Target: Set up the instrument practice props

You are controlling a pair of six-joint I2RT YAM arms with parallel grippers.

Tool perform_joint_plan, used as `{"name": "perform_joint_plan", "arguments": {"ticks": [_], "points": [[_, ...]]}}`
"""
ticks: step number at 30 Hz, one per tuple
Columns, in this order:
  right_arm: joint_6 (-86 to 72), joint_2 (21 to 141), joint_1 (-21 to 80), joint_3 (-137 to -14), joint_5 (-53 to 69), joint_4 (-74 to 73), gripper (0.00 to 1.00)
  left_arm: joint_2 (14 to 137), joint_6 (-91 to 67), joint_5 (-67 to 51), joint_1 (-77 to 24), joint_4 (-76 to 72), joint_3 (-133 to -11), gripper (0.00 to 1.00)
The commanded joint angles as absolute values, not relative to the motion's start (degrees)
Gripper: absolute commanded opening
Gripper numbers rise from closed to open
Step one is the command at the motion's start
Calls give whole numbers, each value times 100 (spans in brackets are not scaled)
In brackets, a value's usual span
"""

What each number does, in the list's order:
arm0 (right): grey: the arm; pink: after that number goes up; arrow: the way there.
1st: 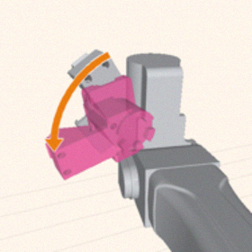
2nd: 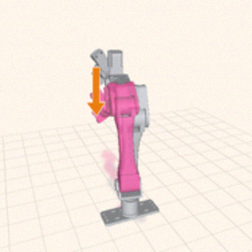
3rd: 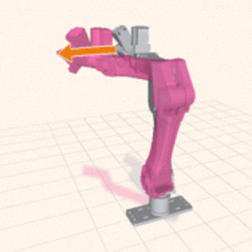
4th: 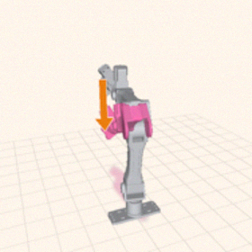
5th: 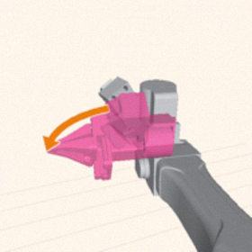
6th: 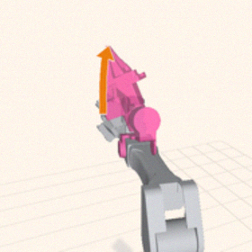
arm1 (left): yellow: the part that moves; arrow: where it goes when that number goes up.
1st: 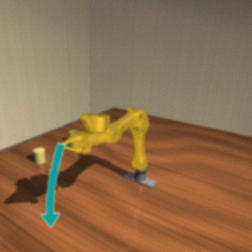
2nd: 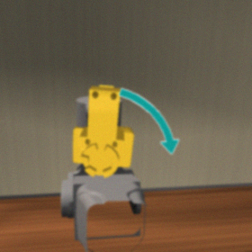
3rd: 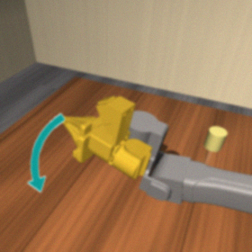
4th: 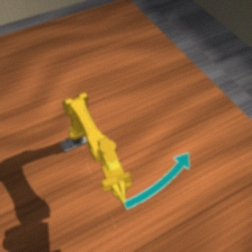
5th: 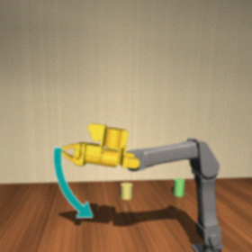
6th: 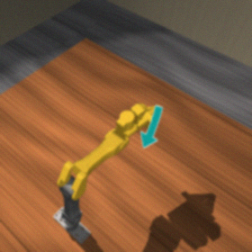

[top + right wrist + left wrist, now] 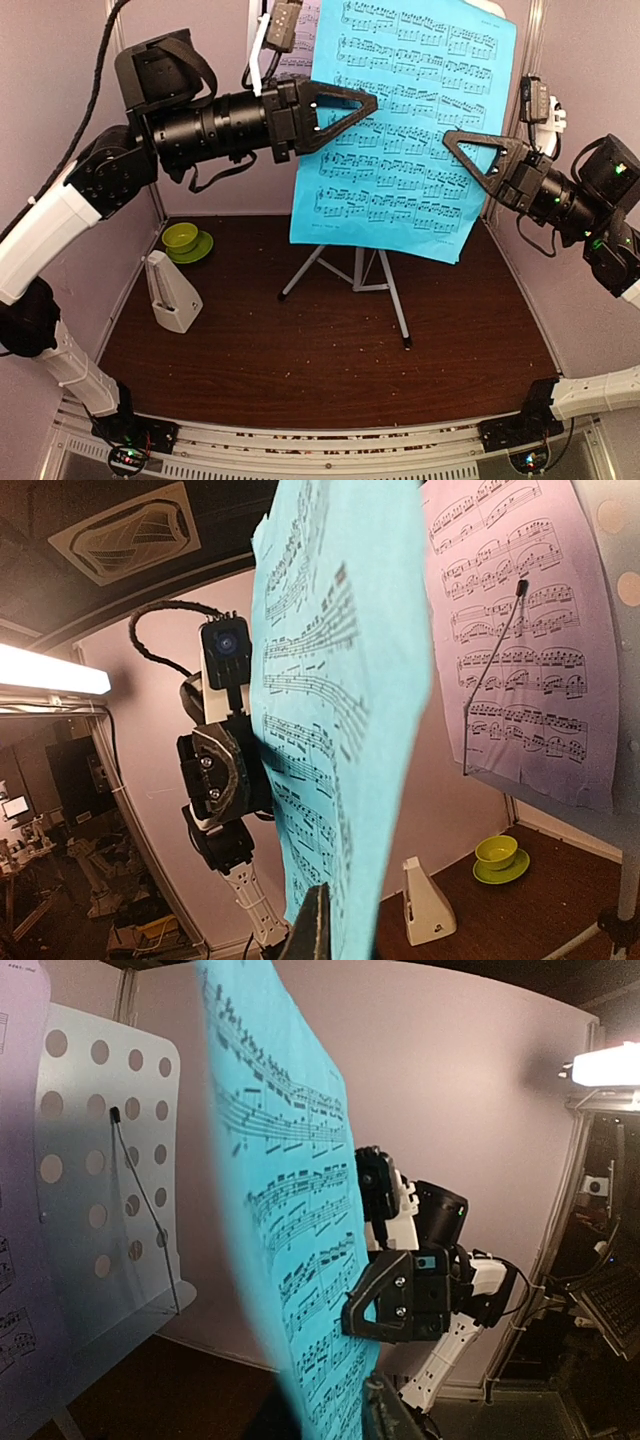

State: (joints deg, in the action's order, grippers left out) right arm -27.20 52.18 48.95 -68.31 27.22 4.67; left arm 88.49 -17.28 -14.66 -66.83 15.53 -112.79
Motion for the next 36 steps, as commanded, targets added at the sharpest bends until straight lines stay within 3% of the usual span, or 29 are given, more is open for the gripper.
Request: {"name": "perform_joint_plan", "arguments": {"ticks": [1, 4, 8, 11, 12, 18, 29, 36], "points": [[-2673, 5149, 4831, -6970, 2778, 475, 3, 9009, -1833, -1569, -6653, 1588, -11619, 16], [-2651, 5078, 4779, -6984, 2480, 347, 10, 9024, -1848, -1211, -6650, 1500, -11678, 0], [-2595, 5017, 4688, -7297, 1035, -357, 47, 9123, -1906, -527, -6640, 1412, -11866, 0], [-2273, 5170, 4637, -7870, 162, -1150, 60, 9204, -1916, -14, -6628, 1305, -12001, 0], [-2033, 5342, 4626, -8323, -684, -1705, 61, 9310, -1894, 263, -6584, 1215, -12174, 0], [-1870, 5760, 4558, -9048, -1724, -2351, 62, 9763, -1633, 678, -6443, 1574, -13134, 0], [-1679, 6670, 4506, -10014, -1921, -2790, 61, 10043, -2430, 794, -5954, 1768, -13705, 0], [-1601, 6707, 4517, -9945, -463, -2068, 41, 10055, -2537, 395, -5933, 1766, -13696, 0]]}}
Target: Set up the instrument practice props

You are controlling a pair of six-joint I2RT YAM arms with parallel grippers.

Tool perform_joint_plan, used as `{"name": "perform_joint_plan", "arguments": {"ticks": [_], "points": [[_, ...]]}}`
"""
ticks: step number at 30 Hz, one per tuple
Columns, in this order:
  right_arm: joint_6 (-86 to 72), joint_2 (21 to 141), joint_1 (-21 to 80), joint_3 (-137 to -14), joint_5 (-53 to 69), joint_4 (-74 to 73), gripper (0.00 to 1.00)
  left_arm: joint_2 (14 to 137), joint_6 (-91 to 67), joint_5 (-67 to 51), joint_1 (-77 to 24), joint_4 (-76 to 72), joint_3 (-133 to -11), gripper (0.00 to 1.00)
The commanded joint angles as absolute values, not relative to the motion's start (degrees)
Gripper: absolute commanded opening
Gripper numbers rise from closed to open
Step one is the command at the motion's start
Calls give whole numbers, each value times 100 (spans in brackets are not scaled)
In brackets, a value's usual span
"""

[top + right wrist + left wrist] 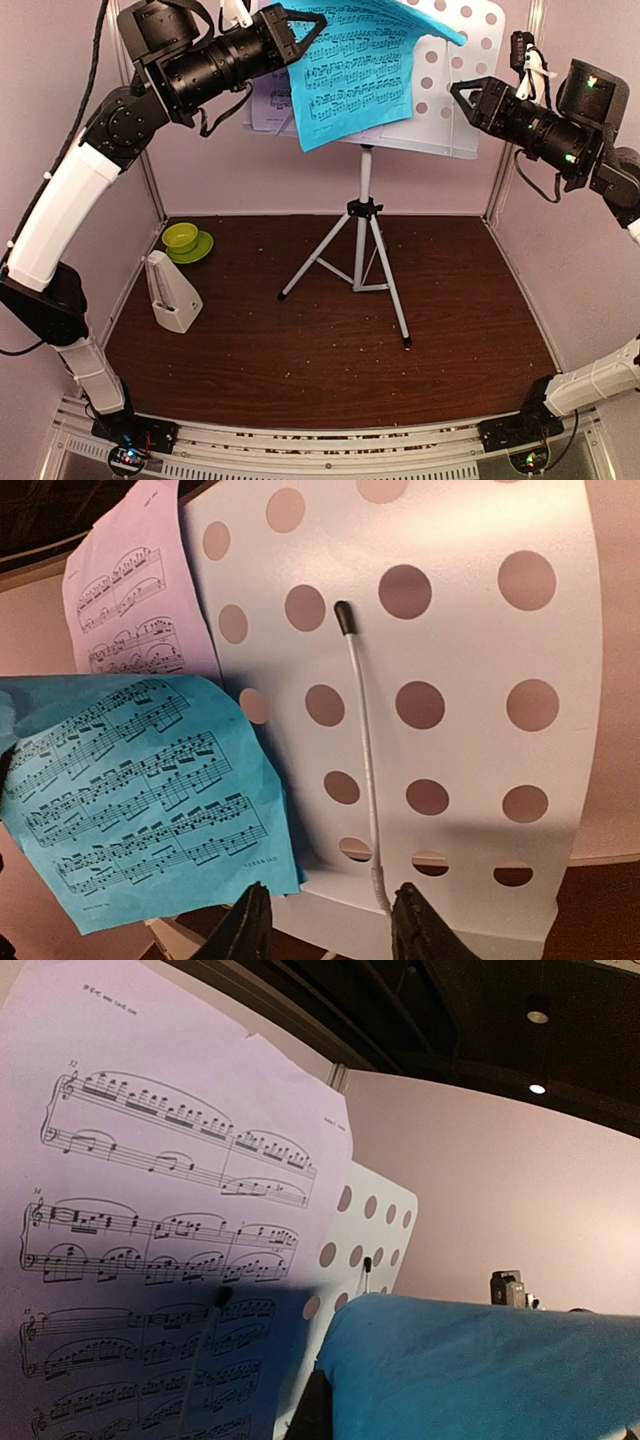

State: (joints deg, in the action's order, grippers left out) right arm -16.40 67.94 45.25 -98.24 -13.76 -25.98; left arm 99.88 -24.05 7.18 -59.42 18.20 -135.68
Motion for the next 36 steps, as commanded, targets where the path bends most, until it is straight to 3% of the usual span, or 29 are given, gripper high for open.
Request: {"name": "perform_joint_plan", "arguments": {"ticks": [1, 6, 14, 19, 28, 36], "points": [[-1669, 6720, 4522, -9949, -198, -1923, 39, 10055, -2521, 281, -5933, 1745, -13687, 0], [-1916, 7002, 4553, -10371, 669, -1378, 33, 10079, -2351, -32, -5933, 1848, -13684, 0], [-2095, 7950, 4576, -11744, 821, -849, 39, 10150, -2235, -348, -5933, 2021, -13685, 0], [-1986, 8444, 4542, -12494, 118, -1154, 43, 10160, -2094, -309, -5933, 2024, -13723, 0], [-1865, 8372, 4410, -12515, -975, -1944, 51, 10290, -2029, 315, -5916, 1750, -13913, 0], [-1786, 8035, 4381, -12216, -1857, -2720, 46, 10437, -2287, 438, -5797, 1563, -14112, 0]]}}
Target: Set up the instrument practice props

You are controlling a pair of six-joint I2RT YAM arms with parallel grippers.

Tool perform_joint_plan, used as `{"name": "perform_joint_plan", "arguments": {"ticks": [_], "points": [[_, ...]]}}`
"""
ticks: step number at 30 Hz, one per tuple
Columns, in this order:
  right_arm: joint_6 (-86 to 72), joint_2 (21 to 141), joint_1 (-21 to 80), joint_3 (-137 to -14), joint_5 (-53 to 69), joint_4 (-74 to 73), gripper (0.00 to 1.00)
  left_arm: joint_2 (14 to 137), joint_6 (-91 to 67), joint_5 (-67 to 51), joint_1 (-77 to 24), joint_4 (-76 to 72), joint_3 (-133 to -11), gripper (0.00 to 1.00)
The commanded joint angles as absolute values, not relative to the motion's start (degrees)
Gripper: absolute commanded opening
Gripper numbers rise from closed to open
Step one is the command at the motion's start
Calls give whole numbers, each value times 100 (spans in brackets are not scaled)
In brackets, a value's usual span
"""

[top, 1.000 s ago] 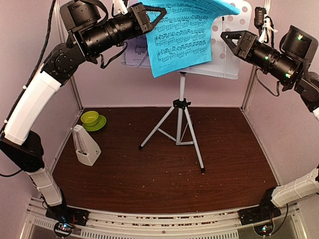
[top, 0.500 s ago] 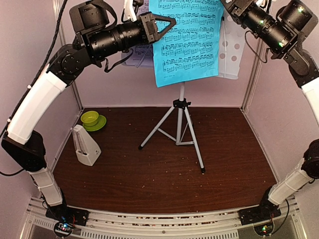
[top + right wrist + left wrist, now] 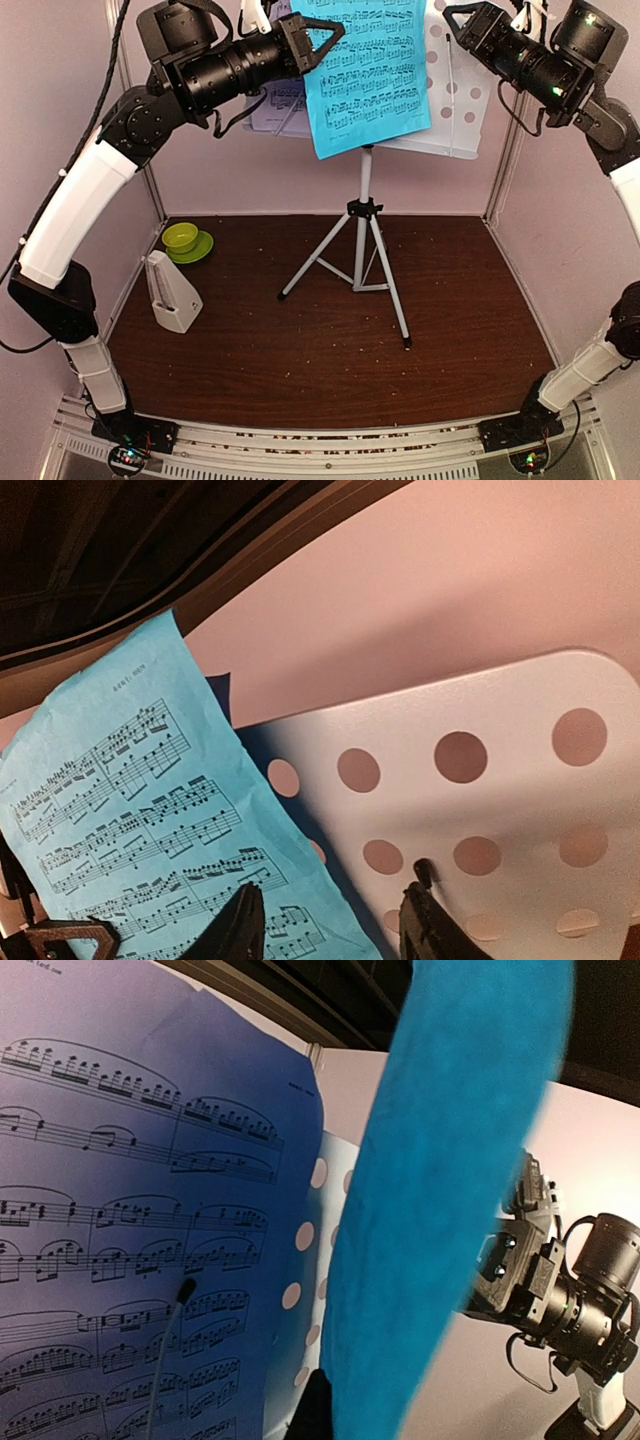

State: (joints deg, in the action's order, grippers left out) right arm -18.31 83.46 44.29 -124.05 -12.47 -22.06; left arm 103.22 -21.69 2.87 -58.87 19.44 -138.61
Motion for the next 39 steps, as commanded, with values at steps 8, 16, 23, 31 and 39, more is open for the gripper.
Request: {"name": "perform_joint_plan", "arguments": {"ticks": [8, 16, 23, 31, 39], "points": [[-2031, 7898, 4326, -11542, -1908, -3104, 47, 10512, -2303, 423, -5774, 1442, -14186, 0], [-2237, 7967, 4204, -11399, -1682, -3036, 39, 10512, -2268, 449, -5774, 1420, -14186, 0], [-2078, 7692, 4175, -10923, -1502, -2545, 9, 10512, -2222, 531, -5774, 1411, -14187, 0], [-1662, 7184, 4106, -9895, -1156, -1369, 0, 10616, -1892, 420, -5774, 1444, -14246, 0], [-1105, 7171, 4069, -9773, -569, -1058, 0, 10731, -1308, 334, -5767, 1372, -14309, 0]]}}
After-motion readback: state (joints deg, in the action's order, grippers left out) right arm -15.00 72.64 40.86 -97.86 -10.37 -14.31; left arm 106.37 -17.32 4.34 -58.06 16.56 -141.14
